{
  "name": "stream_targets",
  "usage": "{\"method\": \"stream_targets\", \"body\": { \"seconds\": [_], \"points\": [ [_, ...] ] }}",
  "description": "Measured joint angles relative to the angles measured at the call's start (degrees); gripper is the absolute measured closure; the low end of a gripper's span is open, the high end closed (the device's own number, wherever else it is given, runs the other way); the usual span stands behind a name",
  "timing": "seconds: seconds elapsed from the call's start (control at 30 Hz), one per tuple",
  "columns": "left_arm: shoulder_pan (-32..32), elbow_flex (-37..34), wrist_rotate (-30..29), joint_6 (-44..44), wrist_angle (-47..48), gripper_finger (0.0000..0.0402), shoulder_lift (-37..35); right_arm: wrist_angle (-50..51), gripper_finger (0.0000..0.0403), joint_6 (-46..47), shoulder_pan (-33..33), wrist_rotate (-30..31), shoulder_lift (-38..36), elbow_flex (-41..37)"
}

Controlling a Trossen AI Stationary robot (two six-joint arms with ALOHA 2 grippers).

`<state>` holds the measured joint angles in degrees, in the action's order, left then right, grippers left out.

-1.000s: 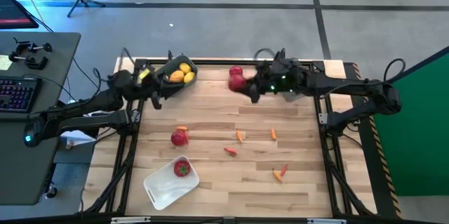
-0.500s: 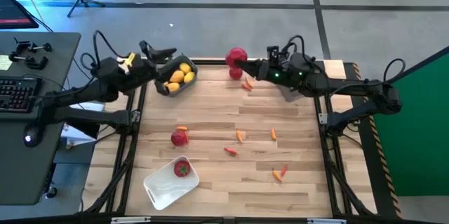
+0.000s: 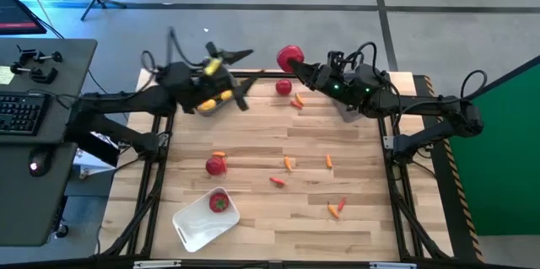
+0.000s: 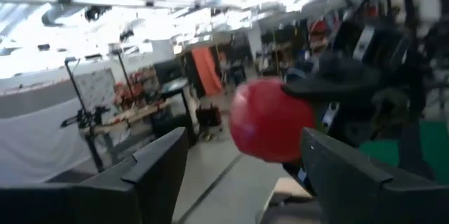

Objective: Sort produce into baskets
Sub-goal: Put the red tomato into the white bin

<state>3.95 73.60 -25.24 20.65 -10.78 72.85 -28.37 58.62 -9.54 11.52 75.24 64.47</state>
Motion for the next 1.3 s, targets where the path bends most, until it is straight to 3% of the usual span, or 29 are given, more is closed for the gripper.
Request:
{"method": "stream_targets", "body": {
  "seconds": [0.37,0.6,0.8,1.0,1.13,1.3],
  "points": [
    [-0.6,7.1,-4.1,-2.0,1.8,0.0134,10.8,-0.6,0.0180,1.7,0.2,-0.7,0.0,0.0],
    [-0.7,7.2,-5.4,-2.1,0.4,0.0134,11.1,-0.6,0.0180,2.1,0.5,-1.1,0.0,0.0],
    [-0.6,7.2,-2.5,-2.2,0.1,0.0135,11.1,-0.7,0.0180,1.9,0.6,-1.5,0.0,0.0],
    [-1.3,6.9,-7.1,-5.2,1.3,0.0140,10.6,-1.6,0.0180,-0.7,0.4,-1.5,0.0,0.0],
    [-2.7,6.8,-8.8,-7.8,4.6,0.0185,7.5,-1.4,0.0180,-1.7,-0.2,-1.6,0.0,0.0],
    [-4.4,6.9,-9.9,-11.3,12.2,0.0308,2.6,-1.1,0.0180,-2.8,-0.2,-1.4,0.0,0.0]
  ]
}}
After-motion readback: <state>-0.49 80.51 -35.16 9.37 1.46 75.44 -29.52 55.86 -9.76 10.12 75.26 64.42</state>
